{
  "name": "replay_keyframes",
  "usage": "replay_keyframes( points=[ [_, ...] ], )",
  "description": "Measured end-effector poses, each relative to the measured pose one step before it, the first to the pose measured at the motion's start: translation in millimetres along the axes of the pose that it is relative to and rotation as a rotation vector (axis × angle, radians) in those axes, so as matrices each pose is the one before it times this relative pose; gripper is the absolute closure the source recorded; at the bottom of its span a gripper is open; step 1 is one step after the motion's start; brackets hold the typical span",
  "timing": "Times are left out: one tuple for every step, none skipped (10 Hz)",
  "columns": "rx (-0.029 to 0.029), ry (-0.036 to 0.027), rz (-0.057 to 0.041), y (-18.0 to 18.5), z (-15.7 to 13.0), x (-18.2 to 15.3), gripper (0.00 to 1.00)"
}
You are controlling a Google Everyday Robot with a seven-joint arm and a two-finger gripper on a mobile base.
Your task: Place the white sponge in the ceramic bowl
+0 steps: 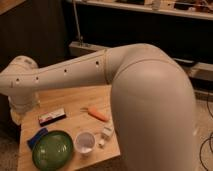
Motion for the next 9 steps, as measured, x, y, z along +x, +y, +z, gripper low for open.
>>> replay_keyframes(
  points=[
    [-0.02882,-0.00319,-0.07851,13.04,3.78,-4.04,0.35],
    [-0.02544,-0.00436,-0.06958,10.48,3.77,-3.86,0.35],
    [-0.01528,-0.00380,-0.04420,6.20,2.20,-2.86,0.35],
    [-0.00133,-0.00061,-0.01866,3.57,-0.12,-1.12,0.35],
    [0.01232,-0.00725,0.00837,-0.33,-2.18,-0.03,0.35],
    [0.01733,-0.01396,-0.00781,-2.76,-0.81,-0.77,0.35],
    [0.00708,-0.01196,-0.04225,0.92,1.89,0.03,0.35],
    [0.00526,-0.01510,-0.08999,2.80,4.00,-0.97,0.35],
    [0.00621,-0.02923,-0.12479,0.67,4.38,0.83,0.35]
  ],
)
